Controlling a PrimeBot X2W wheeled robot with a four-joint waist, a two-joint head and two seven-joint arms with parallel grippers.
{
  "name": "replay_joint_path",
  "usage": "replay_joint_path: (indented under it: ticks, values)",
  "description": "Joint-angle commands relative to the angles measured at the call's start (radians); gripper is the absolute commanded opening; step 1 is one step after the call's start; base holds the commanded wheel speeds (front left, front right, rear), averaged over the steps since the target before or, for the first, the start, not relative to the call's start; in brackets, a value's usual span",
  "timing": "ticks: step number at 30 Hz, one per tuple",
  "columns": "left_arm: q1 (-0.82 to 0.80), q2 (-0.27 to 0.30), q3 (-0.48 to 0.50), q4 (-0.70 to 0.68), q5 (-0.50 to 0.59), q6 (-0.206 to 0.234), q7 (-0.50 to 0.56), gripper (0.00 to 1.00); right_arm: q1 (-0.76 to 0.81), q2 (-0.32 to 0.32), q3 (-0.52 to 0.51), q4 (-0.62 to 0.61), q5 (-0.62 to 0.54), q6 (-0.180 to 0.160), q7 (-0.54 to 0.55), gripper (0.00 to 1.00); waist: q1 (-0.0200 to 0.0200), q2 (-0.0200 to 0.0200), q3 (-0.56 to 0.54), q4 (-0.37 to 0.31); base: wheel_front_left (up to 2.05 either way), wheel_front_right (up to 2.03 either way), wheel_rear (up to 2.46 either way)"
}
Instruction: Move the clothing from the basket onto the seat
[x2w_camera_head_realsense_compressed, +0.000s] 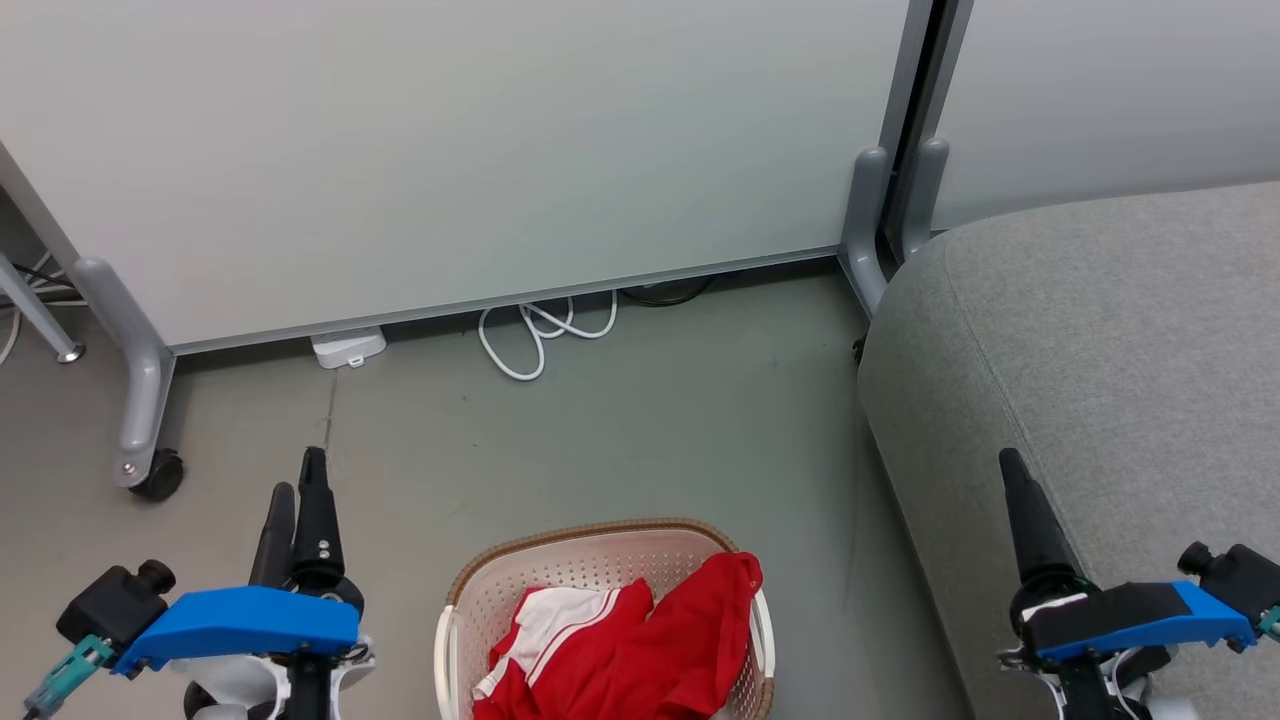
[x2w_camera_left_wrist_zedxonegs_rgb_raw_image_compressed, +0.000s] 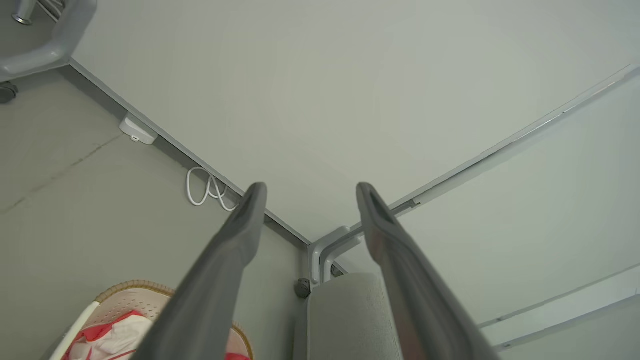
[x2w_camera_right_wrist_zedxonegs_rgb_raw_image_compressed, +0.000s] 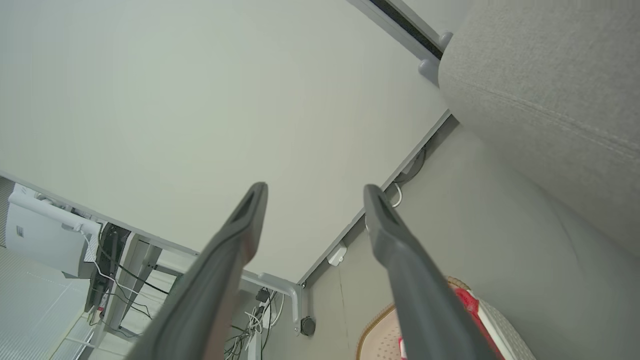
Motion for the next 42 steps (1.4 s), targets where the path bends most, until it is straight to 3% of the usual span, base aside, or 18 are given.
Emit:
replay_joint_path:
  ticks: [1, 15, 42]
  values:
    - [-0.031, 0.012, -0.016, -0.018, 0.051, 0.008, -0.011, 1.00, -0.030, -0.006, 0.007, -0.019, -0.046, 0.002, -0.012, 1.00, 0.0000, 0.0000, 0.000, 0.001, 0.00, 0.00, 0.00]
    - [-0.039, 0.037, -0.082, -0.003, 0.246, 0.052, -0.059, 1.00, -0.033, -0.008, 0.037, -0.010, -0.259, 0.002, -0.061, 1.00, 0.0000, 0.0000, 0.001, 0.004, 0.00, 0.00, 0.00]
    - [-0.056, 0.060, -0.152, -0.002, 0.545, 0.088, -0.132, 1.00, -0.048, -0.009, 0.081, 0.004, -0.556, 0.002, -0.134, 1.00, 0.0000, 0.0000, 0.006, 0.008, 0.00, 0.00, 0.00]
